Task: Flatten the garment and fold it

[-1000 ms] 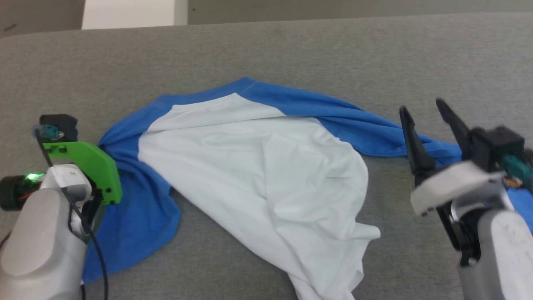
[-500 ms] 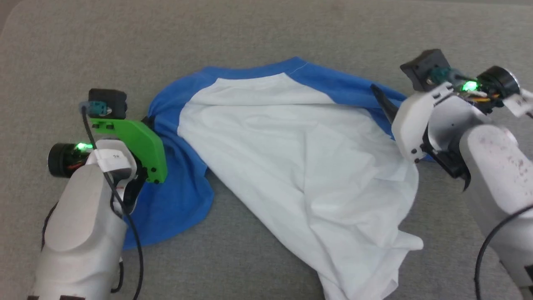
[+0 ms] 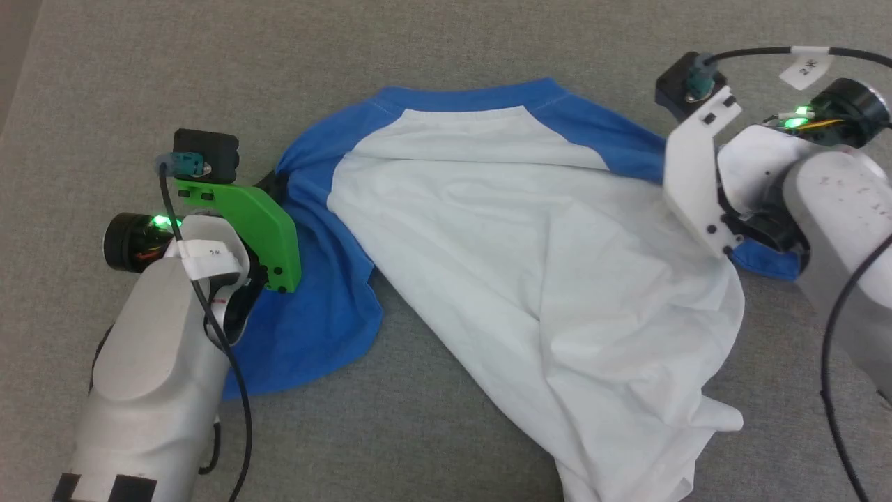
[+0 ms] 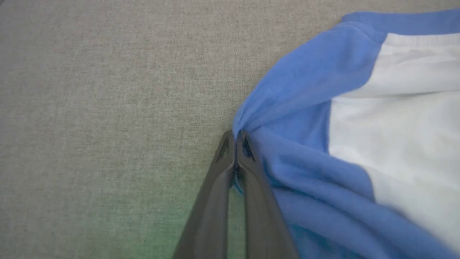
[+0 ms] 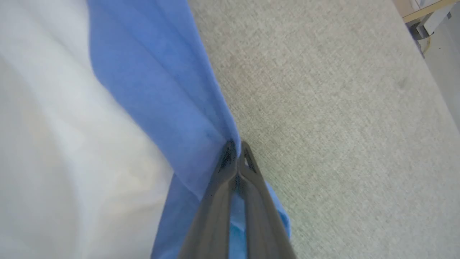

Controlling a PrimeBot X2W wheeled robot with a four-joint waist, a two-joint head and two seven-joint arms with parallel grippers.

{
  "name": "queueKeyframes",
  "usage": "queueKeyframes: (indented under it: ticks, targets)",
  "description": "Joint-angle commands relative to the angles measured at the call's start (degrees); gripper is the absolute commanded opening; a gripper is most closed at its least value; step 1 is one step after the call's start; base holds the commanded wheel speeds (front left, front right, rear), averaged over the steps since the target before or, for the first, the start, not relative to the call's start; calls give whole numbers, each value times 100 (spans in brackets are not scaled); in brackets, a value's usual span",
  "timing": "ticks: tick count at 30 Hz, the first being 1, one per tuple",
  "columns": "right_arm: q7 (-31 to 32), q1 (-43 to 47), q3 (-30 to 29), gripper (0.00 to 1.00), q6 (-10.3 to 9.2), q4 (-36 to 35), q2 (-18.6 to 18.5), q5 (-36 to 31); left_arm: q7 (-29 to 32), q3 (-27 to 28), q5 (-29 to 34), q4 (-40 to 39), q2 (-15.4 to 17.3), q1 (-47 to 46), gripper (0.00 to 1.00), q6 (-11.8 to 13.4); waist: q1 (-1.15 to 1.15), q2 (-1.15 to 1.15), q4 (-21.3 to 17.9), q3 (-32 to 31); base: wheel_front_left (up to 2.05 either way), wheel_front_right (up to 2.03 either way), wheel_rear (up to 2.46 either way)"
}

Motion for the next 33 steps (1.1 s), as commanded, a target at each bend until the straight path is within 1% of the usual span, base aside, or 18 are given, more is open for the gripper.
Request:
queueKeyframes:
  ticks: [1,4,6,11,17,19,23,25,27,28,30,33]
  targets:
    - [105,216,62,0,-11,97,-261,16,-54,-46,65,73,50,-53,0,-41,-1,0,-48,-31,0,0,0]
    - [-161,73,48,0,-11,-182,-432,-28,-256,-27,96,18,136,-150,0,-77,-1,0,-128,-72,0,0,0]
    - [-470,-93,-14,0,-11,-343,-532,-111,-401,-25,157,-58,243,-263,0,-110,-1,0,-205,-92,0,0,0]
    - [-1035,-616,-262,0,-11,-451,-724,-372,-720,-86,414,-398,569,-716,0,-199,-1,0,-413,-84,0,0,0]
    - [-1406,-1510,-616,0,-11,-382,-826,-626,-815,-52,410,-750,777,-1626,0,-310,-1,0,-680,133,0,0,0]
    - [-1494,-1859,-760,0,-11,-368,-811,-755,-792,-166,687,-866,977,-1991,0,-323,-1,0,-784,241,0,0,0]
    - [-1681,-2533,-1075,0,-11,-304,-730,-1026,-824,-34,767,-900,1106,-2743,0,-296,-1,0,-996,465,0,0,0]
    - [-1764,-2868,-1189,0,-11,-243,-712,-1137,-881,72,793,-863,1147,-3158,0,-235,-1,0,-1081,573,0,0,0]
    - [-1886,-3176,-1370,0,-11,-164,-653,-1251,-969,153,908,-855,1208,-3533,0,-105,-1,0,-1159,662,0,0,0]
    - [-1986,-3340,-1505,0,-11,-130,-610,-1332,-1044,232,944,-867,1217,-3729,0,3,-1,0,-1195,706,0,0,0]
    - [-2232,-3626,-1778,0,-11,-81,-499,-1522,-1163,371,983,-851,1252,-4086,0,153,-1,0,-1270,796,0,0,0]
    - [-2680,-3943,-2145,0,-11,-21,-307,-1877,-1378,493,1075,-781,1317,-4518,0,309,-1,0,-1357,890,0,0,0]
